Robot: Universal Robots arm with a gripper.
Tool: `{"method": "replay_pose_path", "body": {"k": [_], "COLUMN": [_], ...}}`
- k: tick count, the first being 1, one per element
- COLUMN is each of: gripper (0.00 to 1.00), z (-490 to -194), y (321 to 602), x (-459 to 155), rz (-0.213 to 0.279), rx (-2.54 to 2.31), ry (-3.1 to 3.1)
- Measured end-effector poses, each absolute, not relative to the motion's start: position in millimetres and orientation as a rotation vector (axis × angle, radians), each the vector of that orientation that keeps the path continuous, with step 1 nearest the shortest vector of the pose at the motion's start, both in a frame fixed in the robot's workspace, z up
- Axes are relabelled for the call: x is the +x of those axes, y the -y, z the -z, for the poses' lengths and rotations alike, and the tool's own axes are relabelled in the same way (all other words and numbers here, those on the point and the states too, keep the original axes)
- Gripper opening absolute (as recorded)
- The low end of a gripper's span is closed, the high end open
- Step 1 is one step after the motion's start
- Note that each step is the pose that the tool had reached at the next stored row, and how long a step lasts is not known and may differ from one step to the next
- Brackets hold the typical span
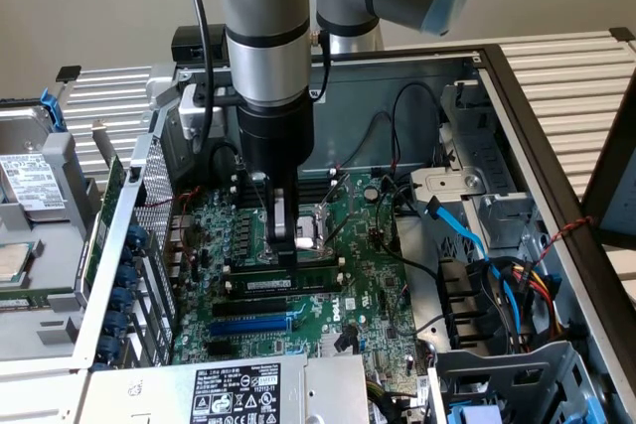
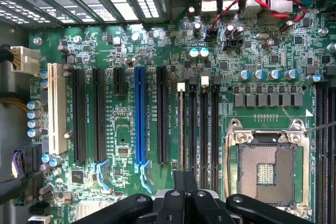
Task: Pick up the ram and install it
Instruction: 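Press down the ram until it locks into place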
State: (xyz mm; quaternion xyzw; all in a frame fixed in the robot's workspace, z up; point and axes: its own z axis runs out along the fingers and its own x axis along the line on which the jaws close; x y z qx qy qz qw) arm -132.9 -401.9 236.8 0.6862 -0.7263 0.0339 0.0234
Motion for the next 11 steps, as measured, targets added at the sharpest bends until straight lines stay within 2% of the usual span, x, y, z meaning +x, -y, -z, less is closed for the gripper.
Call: {"method": "replay_pose_path", "body": {"k": [11], "gripper": [0.11], "z": [-238.4], "y": [401.9], "x": [-132.9], "rz": [-0.105], "rx": [2.124], "ry": [2.248]}}
